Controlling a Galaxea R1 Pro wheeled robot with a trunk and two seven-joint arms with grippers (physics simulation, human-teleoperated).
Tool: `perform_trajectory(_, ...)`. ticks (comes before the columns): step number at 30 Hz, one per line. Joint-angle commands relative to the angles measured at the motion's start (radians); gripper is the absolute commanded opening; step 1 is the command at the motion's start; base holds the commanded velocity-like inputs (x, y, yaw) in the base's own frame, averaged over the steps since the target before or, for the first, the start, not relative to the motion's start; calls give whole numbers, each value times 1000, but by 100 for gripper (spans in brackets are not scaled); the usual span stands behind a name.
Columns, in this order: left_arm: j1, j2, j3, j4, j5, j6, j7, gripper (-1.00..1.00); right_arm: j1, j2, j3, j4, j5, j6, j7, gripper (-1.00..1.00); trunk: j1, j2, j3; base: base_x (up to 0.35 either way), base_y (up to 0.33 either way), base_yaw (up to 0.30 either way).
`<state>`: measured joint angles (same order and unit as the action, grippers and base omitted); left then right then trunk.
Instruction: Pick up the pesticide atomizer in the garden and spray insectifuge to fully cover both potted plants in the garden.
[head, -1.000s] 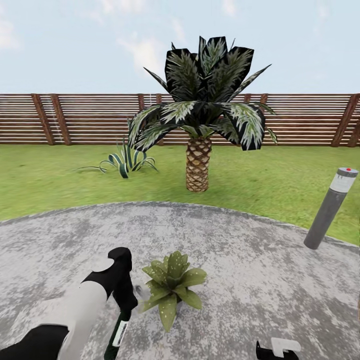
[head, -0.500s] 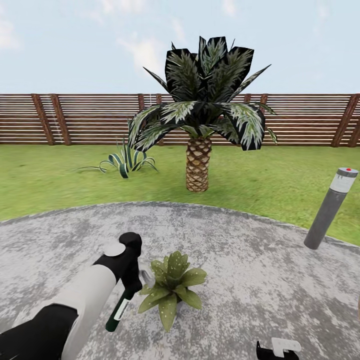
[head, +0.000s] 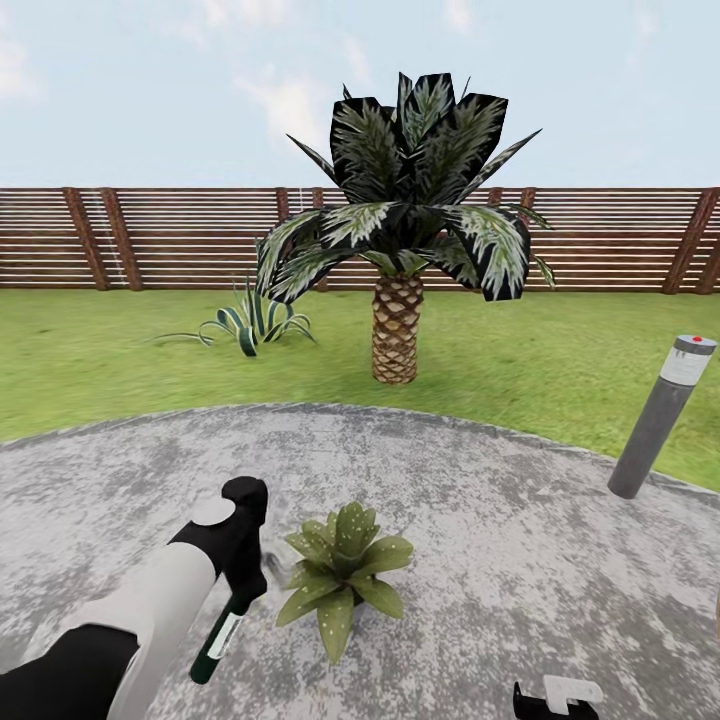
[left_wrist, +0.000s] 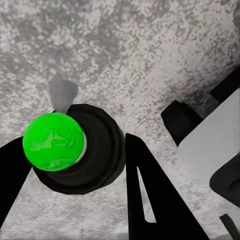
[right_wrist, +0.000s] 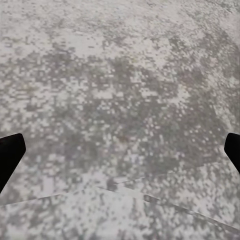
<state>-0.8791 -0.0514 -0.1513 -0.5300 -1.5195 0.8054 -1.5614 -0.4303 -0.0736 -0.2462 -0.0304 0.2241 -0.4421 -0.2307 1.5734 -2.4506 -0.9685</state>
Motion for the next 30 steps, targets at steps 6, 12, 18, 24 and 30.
perform_trajectory(6, -19, -73, -6, -9, -9, 15, -9, -100, -1, 0, -7, 1, 11, -3, -4, 100, 0, 0, -1, 0, 0, 0)
perform_trajectory(12, -87, -80, -5, -40, -9, 14, -9, -100, -1, 0, -7, 1, 11, -3, -4, 100, 0, 0, -1, 0, 0, 0)
perform_trajectory(18, -74, -71, -5, -28, -14, 9, -9, -100, -1, 0, -7, 1, 11, -3, -4, 100, 0, 0, -1, 0, 0, 0)
perform_trajectory(24, -72, -75, -6, -25, -11, 10, -9, -100, -1, 0, -7, 1, 11, -3, -4, 100, 0, 0, -1, 0, 0, 0)
perform_trajectory(30, -74, -116, -4, -36, -10, 13, -9, -100, -1, 1, -7, 1, 11, -3, -4, 100, 0, 0, -1, 0, 0, 0)
